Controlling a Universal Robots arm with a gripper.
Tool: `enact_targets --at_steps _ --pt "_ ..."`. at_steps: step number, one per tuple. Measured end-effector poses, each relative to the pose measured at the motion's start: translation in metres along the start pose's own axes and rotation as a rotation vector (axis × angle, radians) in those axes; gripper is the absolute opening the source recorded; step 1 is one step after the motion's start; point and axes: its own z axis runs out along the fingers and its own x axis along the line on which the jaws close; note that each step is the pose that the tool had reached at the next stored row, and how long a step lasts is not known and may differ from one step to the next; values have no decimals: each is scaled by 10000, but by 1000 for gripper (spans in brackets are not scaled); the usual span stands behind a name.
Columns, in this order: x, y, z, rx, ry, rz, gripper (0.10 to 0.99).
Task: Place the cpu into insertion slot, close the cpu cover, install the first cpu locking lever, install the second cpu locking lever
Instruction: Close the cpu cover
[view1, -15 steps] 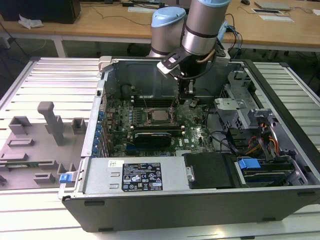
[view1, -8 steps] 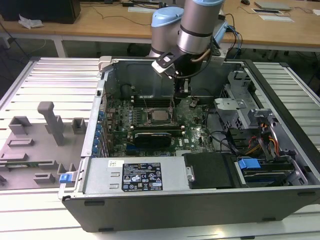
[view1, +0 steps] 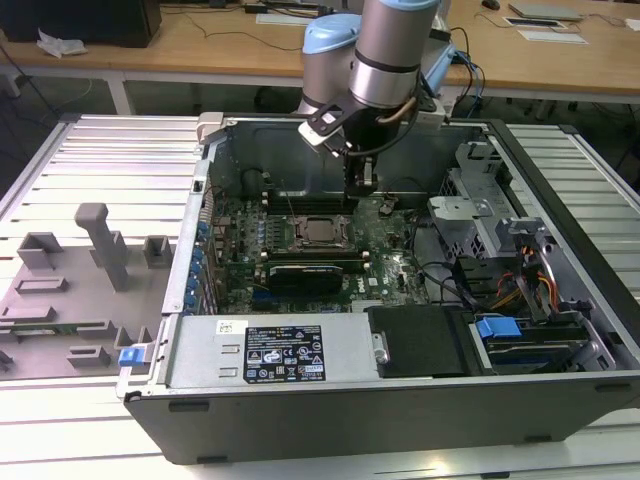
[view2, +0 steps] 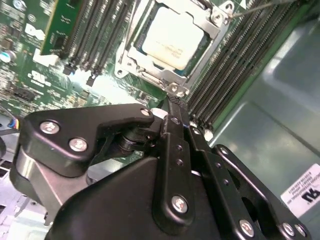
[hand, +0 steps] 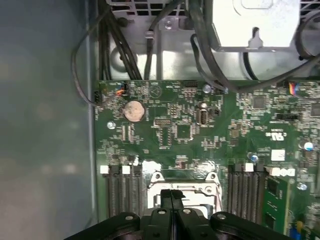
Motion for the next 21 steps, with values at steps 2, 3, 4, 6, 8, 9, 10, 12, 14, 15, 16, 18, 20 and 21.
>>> enact_targets --at_steps 2,3,4,6,8,9,10,12,14,15,16,18,20,21 --pt "-1 -28 3 -53 -187 13 106" --pt "-1 -42 6 -113 -205 14 106" --pt "-2 -67 10 -222 -220 6 106" --pt "-1 -78 12 -228 -221 -7 106" --pt "-1 -100 20 -464 -221 -62 106" --pt "-1 -103 22 -548 -222 -78 106" --pt "-1 -108 24 -641 -222 -89 106" --pt "-5 -162 45 -710 -223 -101 106" --pt "-8 -248 66 -718 -212 -101 106" --pt "-11 -281 75 -720 -206 -102 106" --pt "-14 -305 83 -721 -197 -101 106" --pt "-35 -369 107 -721 -157 -104 106" --pt "-60 -425 128 -721 -113 -104 106" --pt "-70 -443 137 -721 -90 -105 106"
